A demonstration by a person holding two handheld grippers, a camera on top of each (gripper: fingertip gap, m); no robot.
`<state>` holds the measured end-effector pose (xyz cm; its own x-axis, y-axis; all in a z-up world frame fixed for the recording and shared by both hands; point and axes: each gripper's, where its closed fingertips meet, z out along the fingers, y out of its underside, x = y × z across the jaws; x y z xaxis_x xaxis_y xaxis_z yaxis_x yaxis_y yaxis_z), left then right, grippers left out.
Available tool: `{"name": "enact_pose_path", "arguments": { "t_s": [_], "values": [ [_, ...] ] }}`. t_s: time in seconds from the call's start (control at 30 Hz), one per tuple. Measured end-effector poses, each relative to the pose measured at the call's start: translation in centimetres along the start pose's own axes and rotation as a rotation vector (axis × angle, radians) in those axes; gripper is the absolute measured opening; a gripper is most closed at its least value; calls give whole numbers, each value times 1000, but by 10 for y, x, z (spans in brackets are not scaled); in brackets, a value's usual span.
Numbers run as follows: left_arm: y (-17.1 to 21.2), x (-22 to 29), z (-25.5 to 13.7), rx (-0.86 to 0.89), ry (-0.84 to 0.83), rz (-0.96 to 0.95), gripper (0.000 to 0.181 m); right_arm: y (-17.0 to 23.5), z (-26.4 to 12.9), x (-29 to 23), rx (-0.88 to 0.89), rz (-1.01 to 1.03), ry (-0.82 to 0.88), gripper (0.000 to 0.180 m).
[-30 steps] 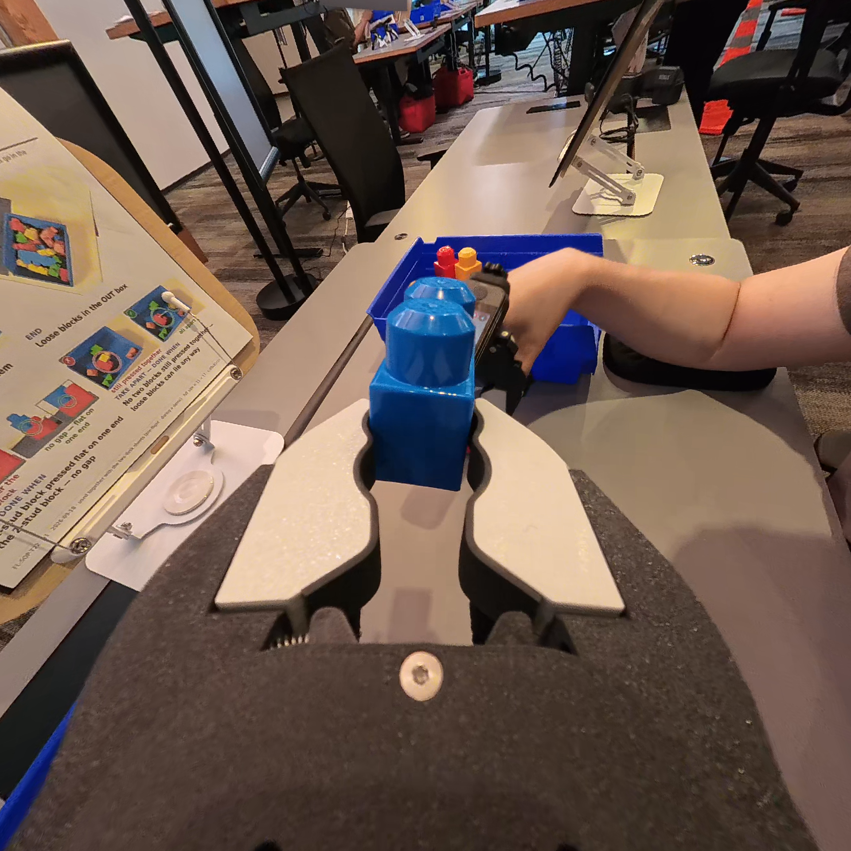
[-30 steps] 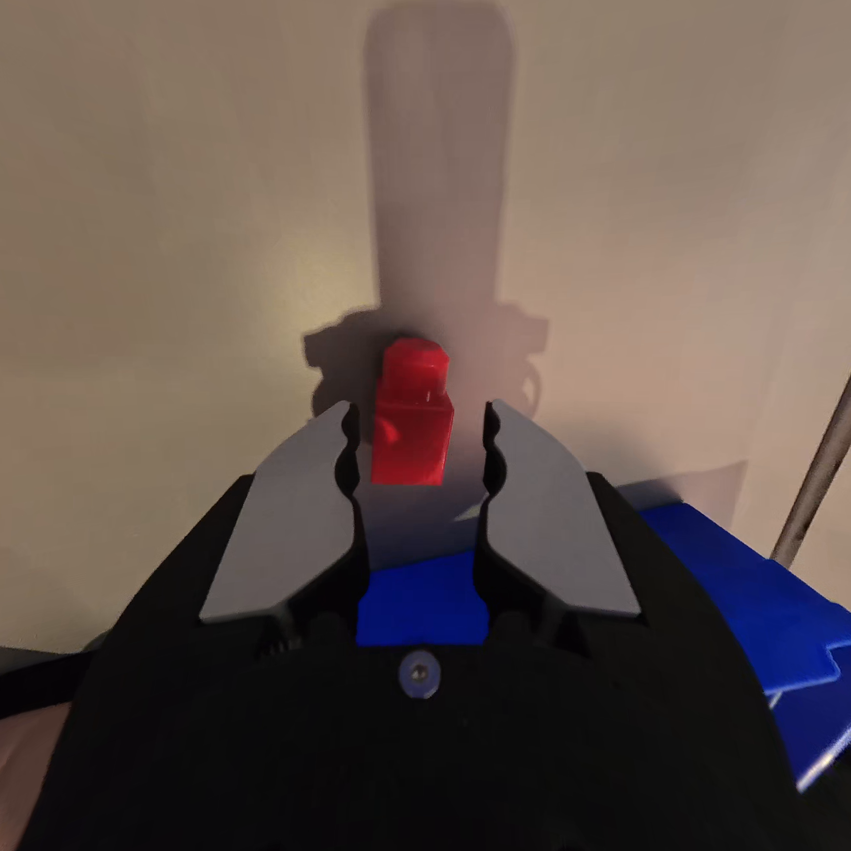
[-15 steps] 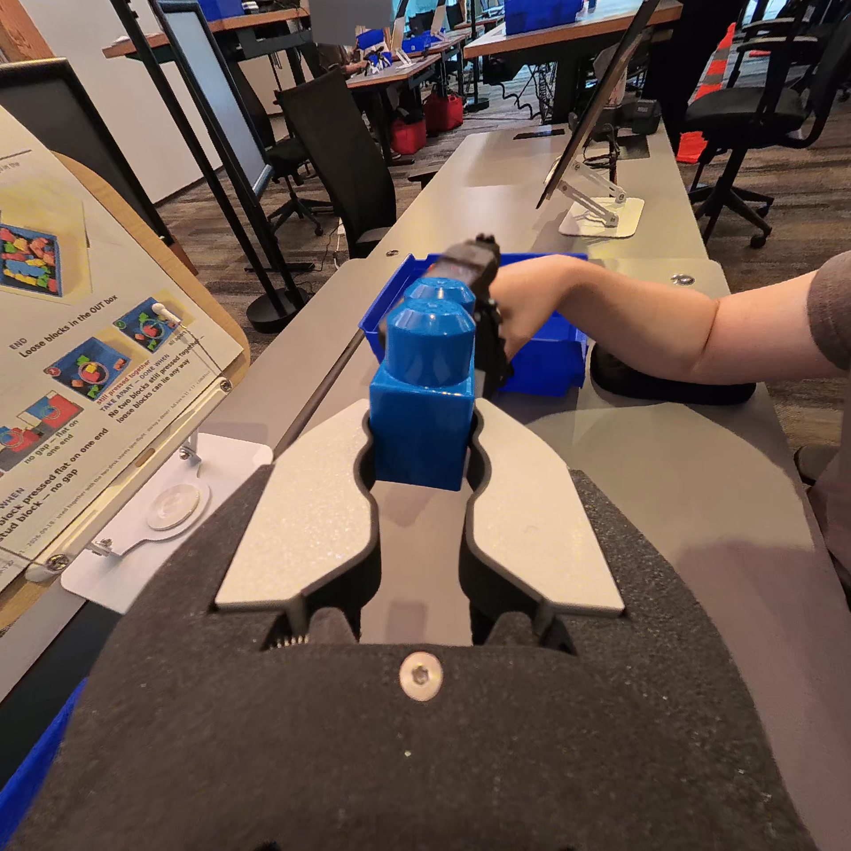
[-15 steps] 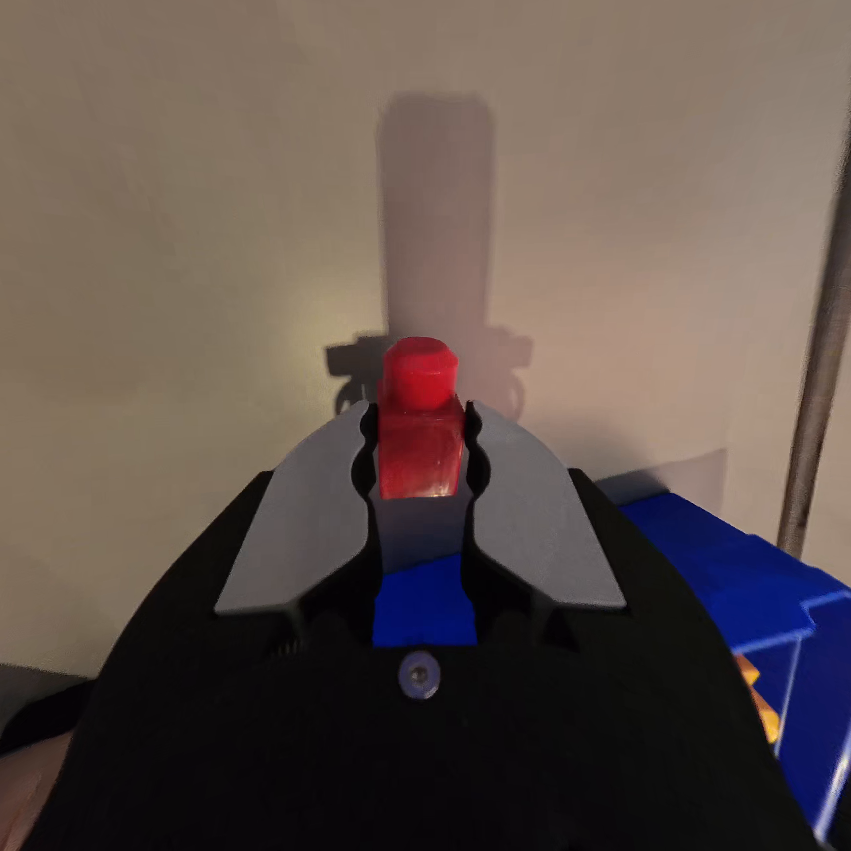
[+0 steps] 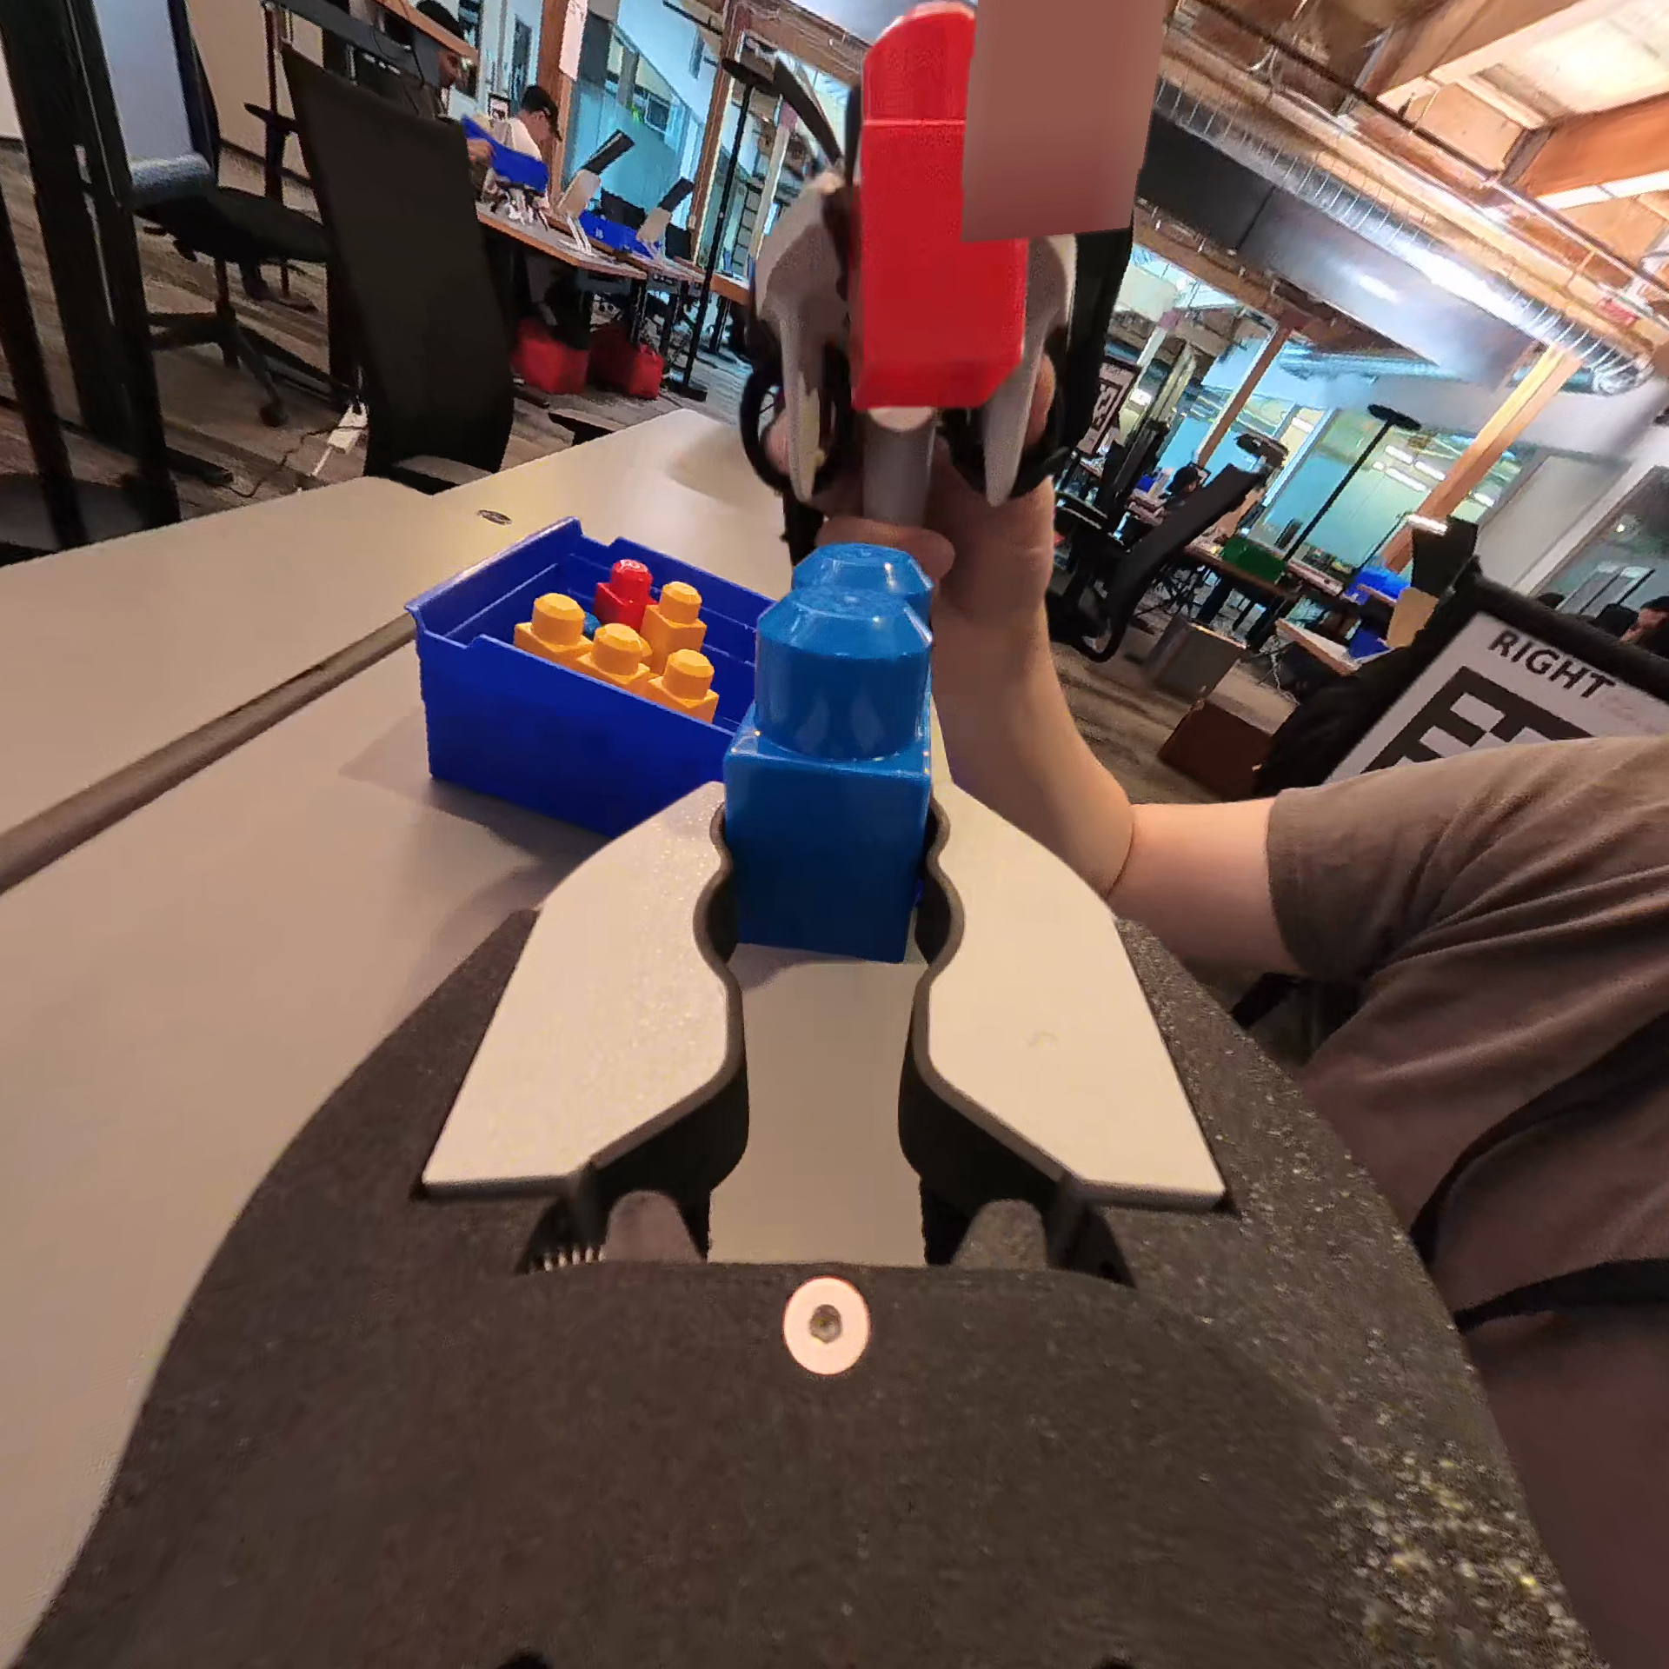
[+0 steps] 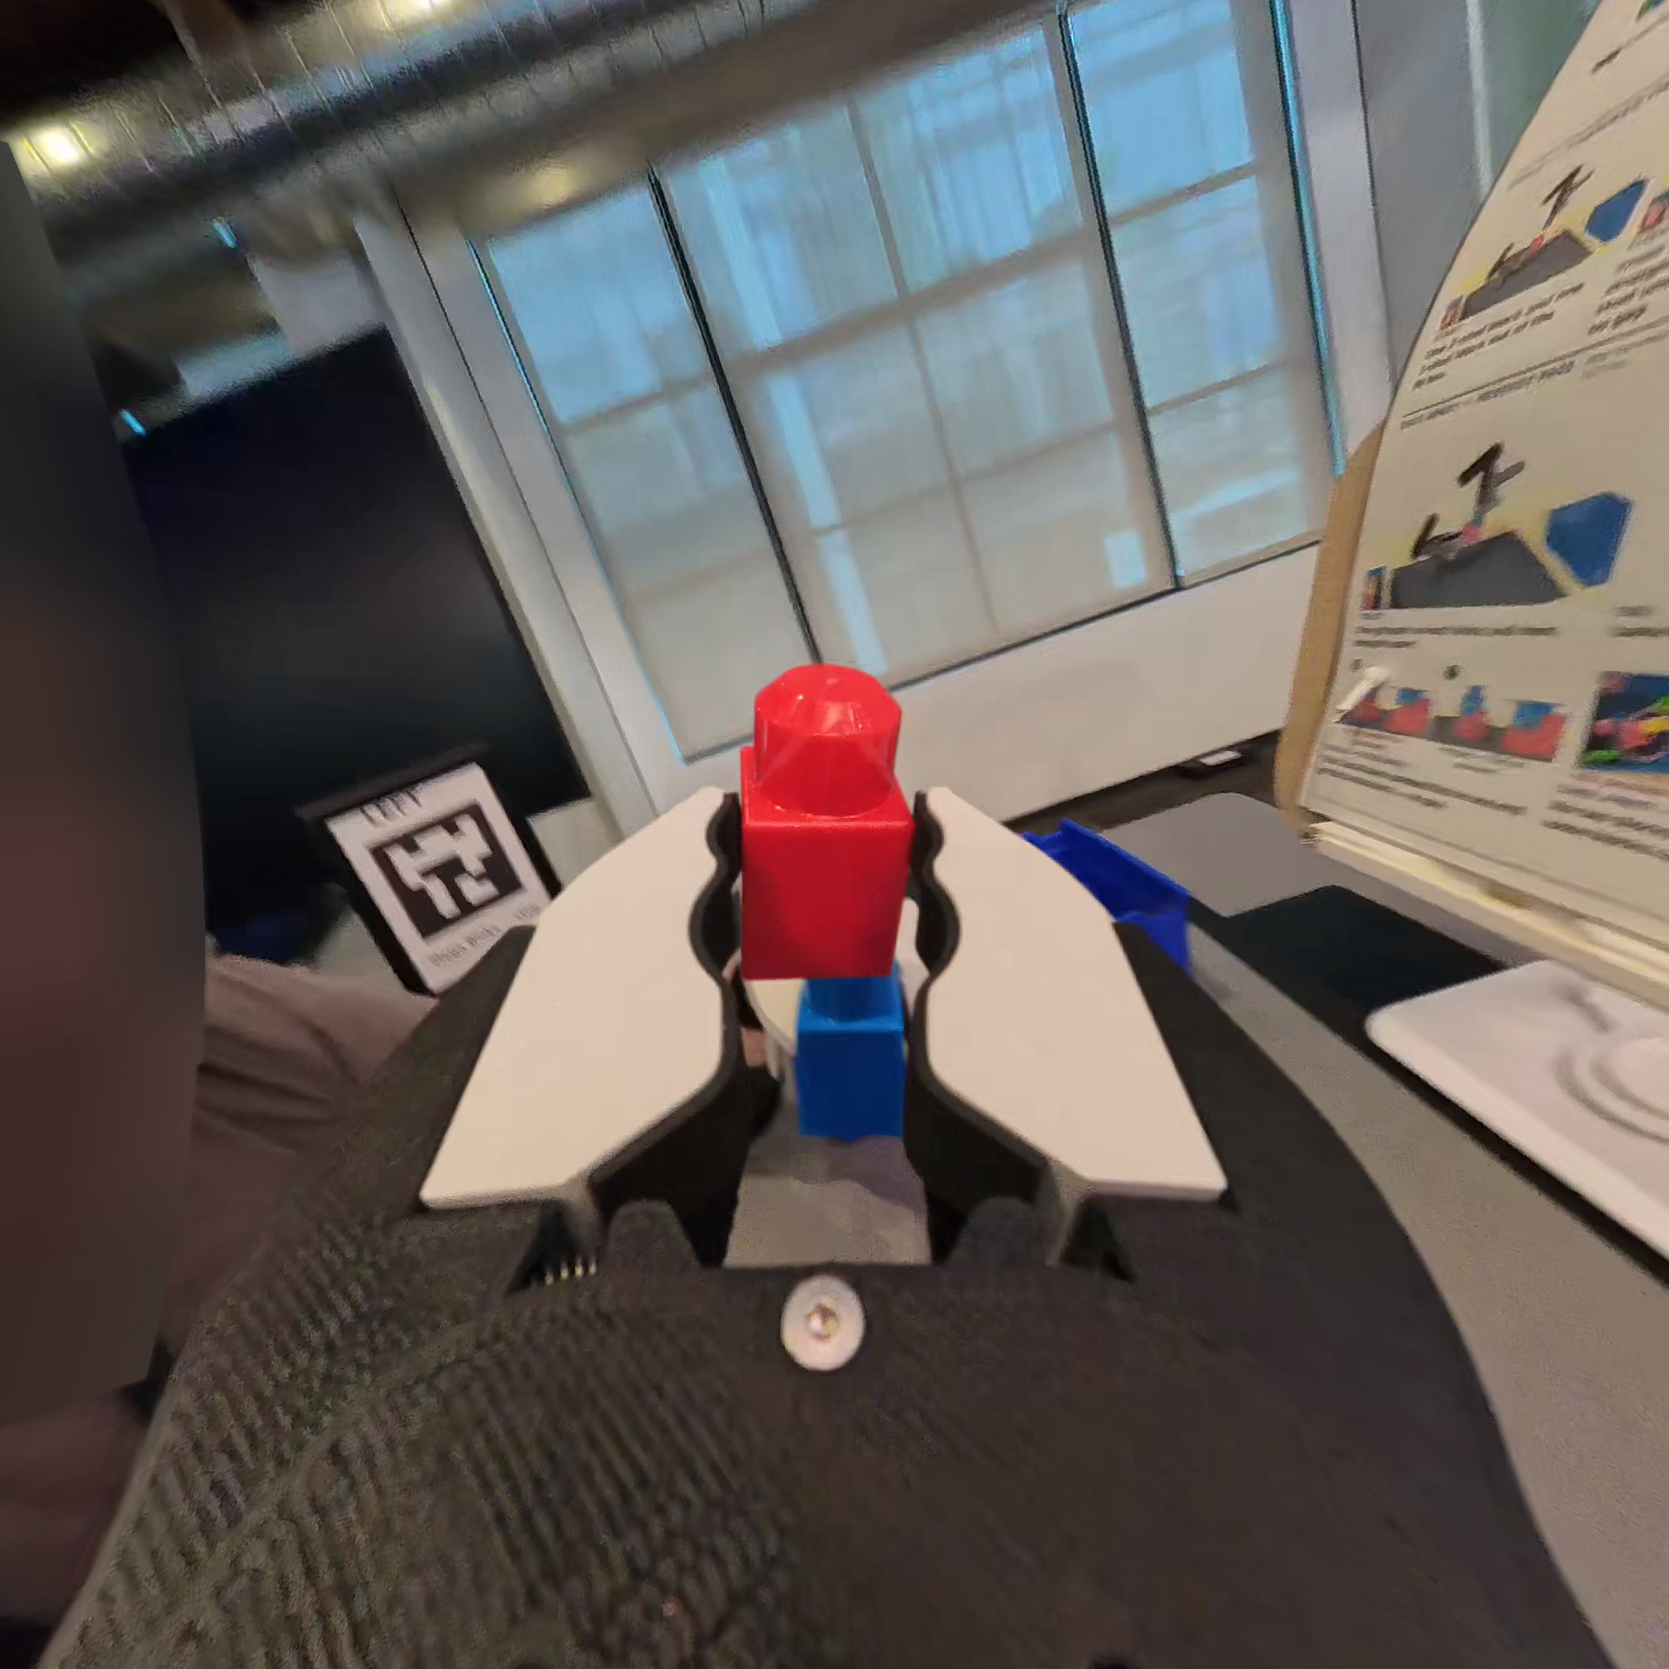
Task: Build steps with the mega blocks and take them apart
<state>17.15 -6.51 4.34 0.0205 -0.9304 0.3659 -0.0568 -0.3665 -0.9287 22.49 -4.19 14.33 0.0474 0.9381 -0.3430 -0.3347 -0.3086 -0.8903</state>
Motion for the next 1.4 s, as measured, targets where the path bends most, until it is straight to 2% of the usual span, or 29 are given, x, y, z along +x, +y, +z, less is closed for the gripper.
{"name": "enact_pose_path", "arguments": {
  "t_s": [0.27, 0.43, 0.7, 1.17, 1.4],
  "values": [
    [9, -6, 6, -32, -52, 23, 36, 44, 25, 17, -130, 60, 70, 37],
    [7, -8, 5, -18, -57, 7, 36, 58, 27, 21, -216, 10, 122, 37],
    [7, -6, 3, 6, 9, -89, 36, 64, 28, 21, -254, -12, 134, 37],
    [-1, -8, -1, 69, -7, -110, 35, 62, 33, 24, -147, 13, 165, 37],
    [1, -9, -1, 44, -19, -98, 35, 65, 33, 25, -171, -8, 166, 37]
  ]
}}
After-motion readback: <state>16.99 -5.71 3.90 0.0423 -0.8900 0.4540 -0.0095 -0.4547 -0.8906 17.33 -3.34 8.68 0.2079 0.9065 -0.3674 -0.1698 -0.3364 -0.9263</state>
